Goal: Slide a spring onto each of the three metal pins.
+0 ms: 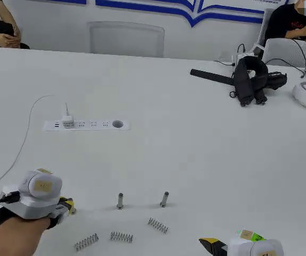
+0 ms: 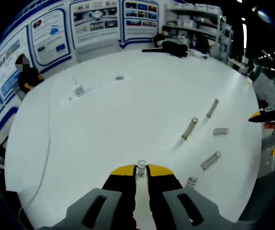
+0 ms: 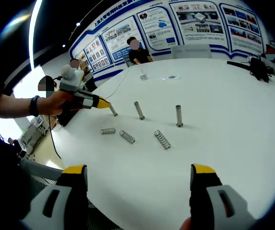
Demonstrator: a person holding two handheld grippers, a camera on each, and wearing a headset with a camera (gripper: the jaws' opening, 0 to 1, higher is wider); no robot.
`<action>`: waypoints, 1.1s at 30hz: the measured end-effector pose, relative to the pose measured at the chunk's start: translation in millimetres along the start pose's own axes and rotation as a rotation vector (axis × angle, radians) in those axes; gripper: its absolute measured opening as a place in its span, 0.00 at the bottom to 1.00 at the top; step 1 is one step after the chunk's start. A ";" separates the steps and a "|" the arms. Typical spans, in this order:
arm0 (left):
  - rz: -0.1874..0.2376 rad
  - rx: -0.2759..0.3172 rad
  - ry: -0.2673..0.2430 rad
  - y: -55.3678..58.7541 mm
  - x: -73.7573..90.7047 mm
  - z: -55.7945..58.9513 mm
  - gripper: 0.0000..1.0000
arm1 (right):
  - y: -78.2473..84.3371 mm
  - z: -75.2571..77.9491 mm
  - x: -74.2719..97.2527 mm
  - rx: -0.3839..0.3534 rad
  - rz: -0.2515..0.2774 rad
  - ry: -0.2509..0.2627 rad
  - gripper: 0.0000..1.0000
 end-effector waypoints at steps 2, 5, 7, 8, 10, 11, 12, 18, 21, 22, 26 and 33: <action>-0.005 0.001 0.000 1.2 0.1 0.0 0.09 | 0.3 -0.3 -0.1 -0.001 0.001 0.000 0.90; -0.009 0.014 0.005 2.8 1.1 1.3 0.12 | 0.8 -0.5 0.0 -0.002 0.001 0.000 0.90; -0.009 0.009 0.003 3.5 1.4 1.2 0.13 | 1.3 -0.6 0.2 -0.002 -0.001 0.000 0.90; -0.012 0.015 0.005 4.3 1.2 1.2 0.13 | 1.6 -0.6 0.3 -0.002 -0.002 0.000 0.90; -0.014 0.014 0.002 4.7 2.4 1.4 0.13 | 2.1 -0.6 0.4 -0.003 -0.002 0.001 0.90; -0.013 0.013 0.002 4.6 2.8 1.6 0.12 | 2.2 -0.6 0.4 -0.004 -0.002 0.001 0.90; -0.013 0.014 0.003 4.6 3.1 1.7 0.12 | 2.3 -0.6 0.5 -0.004 -0.001 0.002 0.90; -0.020 0.023 0.002 7.7 5.0 1.2 0.15 | 3.3 -0.2 0.6 -0.004 -0.004 0.001 0.90; -0.022 0.028 0.003 11.0 8.6 2.7 0.16 | 3.3 0.0 0.3 -0.006 -0.002 0.000 0.90; -0.023 0.027 0.003 12.1 9.5 3.0 0.17 | 3.4 0.0 0.2 -0.007 -0.002 0.000 0.90; -0.030 0.037 0.006 19.0 14.9 4.7 0.20 | 4.1 -0.5 -0.3 -0.007 -0.003 -0.001 0.90; -0.031 0.051 0.018 27.9 26.1 9.4 0.25 | 5.7 -2.5 -2.0 -0.007 -0.007 -0.009 0.90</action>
Point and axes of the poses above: the centre of the closed fingertips' face, and the gripper's own axes: x roughly backward along the fingers, z roughly to its right, y roughly out of its underside, the point moved 8 cm from there along x, roughly backward along the fingers, and after that the axes turned 10 degrees about z, right-handed, at the moved point
